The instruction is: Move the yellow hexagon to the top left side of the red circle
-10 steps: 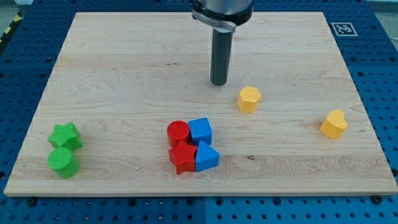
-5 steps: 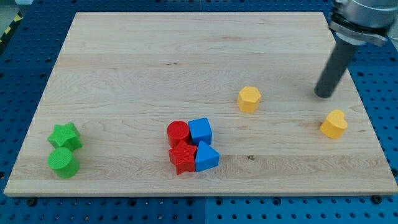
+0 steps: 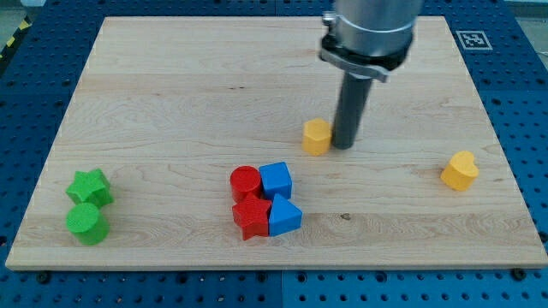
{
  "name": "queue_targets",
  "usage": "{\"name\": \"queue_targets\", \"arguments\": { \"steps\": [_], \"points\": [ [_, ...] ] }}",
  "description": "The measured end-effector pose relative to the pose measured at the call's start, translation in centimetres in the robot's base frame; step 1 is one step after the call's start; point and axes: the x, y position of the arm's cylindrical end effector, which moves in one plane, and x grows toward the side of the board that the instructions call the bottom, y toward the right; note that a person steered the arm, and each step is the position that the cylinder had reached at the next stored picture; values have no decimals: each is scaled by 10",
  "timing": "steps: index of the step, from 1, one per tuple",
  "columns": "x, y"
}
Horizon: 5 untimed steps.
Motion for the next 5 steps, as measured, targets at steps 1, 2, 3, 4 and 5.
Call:
{"name": "queue_targets", "arguments": {
  "steps": [1, 2, 3, 4, 5],
  "points": [
    [-11, -49],
    [-25, -97],
    [-32, -128],
    [-45, -156],
    [-48, -155]
  ]
}}
